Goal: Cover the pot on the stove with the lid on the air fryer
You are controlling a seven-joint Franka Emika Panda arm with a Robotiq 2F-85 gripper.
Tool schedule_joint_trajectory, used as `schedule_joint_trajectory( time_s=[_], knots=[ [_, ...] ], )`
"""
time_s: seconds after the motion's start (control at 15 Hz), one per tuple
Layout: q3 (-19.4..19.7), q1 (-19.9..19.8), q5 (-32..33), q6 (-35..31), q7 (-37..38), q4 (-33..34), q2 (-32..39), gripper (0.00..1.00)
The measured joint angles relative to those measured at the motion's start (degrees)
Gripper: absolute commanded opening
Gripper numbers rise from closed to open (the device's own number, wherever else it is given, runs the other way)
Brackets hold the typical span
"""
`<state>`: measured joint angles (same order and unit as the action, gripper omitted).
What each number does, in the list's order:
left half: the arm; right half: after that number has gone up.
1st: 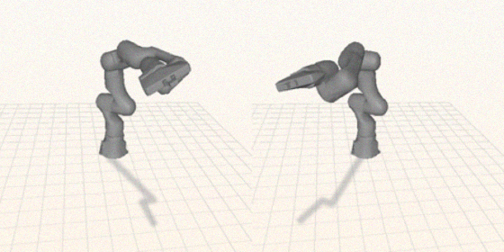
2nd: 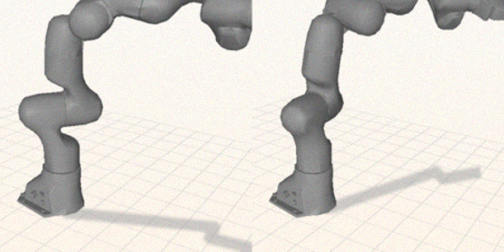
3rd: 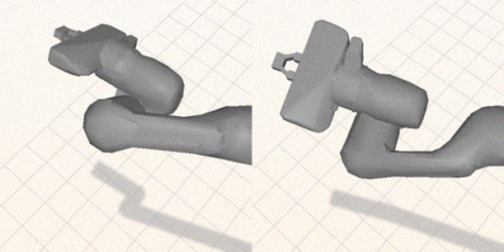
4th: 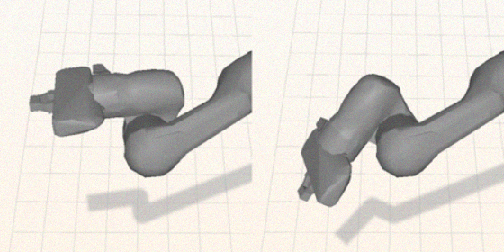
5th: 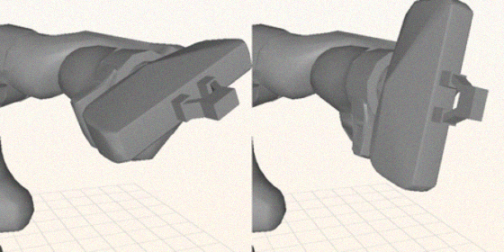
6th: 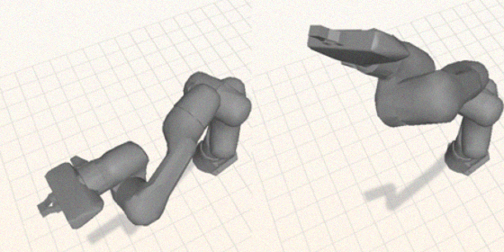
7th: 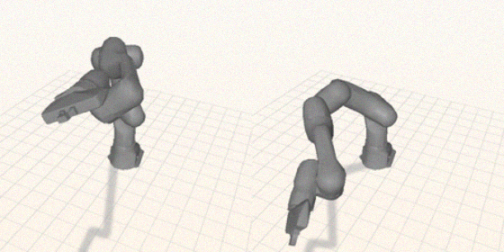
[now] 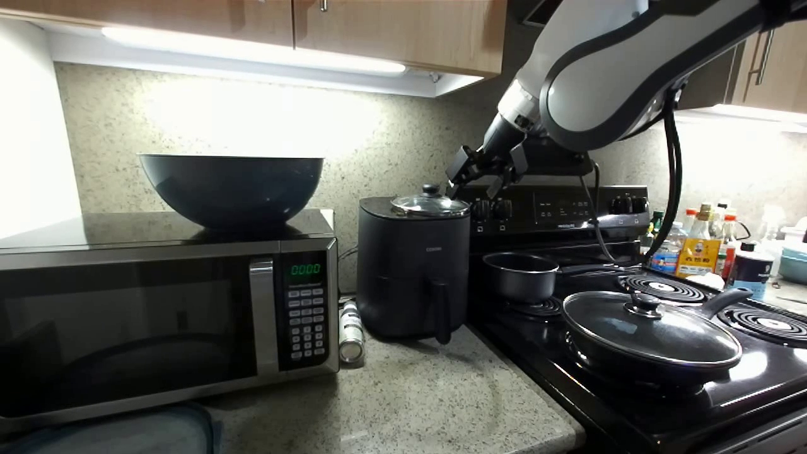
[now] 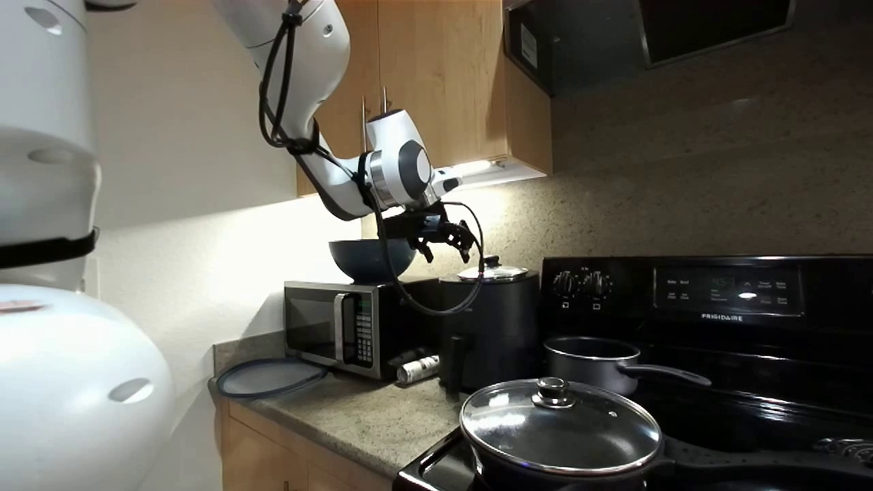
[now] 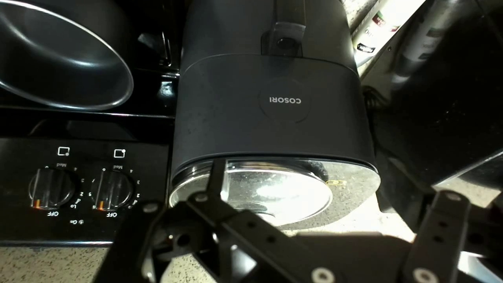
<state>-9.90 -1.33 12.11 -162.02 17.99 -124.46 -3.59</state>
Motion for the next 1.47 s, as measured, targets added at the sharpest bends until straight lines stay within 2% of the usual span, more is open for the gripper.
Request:
schedule_joint_trajectory(
  time_s=[0.33,0.8,1.13,1.47],
  knots=[
    [0.3,-0.1,0.6,-0.6,2.8,1.4,1.6,1.0],
    [2.9,-0.2,9.7,-5.2,13.8,12.8,12.5,1.0],
    [4.0,0.9,11.1,-5.3,14.6,20.8,19.0,1.0],
    [4.3,1.2,11.1,-5.3,14.6,21.7,19.9,1.0]
  ],
)
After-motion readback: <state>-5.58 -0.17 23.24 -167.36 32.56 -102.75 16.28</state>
